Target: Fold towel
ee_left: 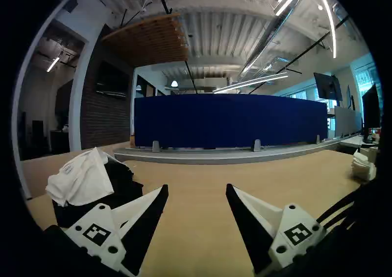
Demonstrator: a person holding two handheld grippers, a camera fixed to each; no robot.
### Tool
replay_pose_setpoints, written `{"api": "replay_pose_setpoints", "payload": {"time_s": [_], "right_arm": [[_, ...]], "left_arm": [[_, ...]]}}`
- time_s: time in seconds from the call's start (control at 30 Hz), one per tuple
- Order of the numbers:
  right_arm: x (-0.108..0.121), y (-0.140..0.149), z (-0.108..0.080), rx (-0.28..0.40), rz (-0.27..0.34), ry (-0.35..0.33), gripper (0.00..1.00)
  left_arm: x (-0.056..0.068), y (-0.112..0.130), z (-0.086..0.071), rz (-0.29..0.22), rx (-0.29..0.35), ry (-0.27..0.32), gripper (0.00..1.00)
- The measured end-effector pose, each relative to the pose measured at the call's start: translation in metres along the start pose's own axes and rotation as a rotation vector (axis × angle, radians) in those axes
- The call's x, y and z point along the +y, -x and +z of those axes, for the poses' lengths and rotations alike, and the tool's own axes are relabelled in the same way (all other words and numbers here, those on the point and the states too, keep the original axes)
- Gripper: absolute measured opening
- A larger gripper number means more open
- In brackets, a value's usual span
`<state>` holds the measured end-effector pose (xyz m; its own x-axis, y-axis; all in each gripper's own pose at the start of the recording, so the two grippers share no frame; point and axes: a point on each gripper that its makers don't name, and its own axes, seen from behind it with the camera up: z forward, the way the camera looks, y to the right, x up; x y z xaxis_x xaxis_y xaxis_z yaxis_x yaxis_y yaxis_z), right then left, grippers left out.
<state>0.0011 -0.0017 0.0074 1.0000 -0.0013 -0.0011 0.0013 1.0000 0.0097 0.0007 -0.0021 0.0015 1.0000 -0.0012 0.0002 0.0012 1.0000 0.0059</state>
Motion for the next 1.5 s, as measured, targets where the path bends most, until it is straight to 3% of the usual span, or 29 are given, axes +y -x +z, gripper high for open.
{"api": "replay_pose_setpoints", "payload": {"time_s": [1.5], "right_arm": [[0.0017, 0.0009, -0.004, -0.002, 0.0, 0.005, 1.0]], "left_arm": [[-0.0008, 0.0004, -0.0007, 0.0, 0.0, 0.0, 0.87]]}}
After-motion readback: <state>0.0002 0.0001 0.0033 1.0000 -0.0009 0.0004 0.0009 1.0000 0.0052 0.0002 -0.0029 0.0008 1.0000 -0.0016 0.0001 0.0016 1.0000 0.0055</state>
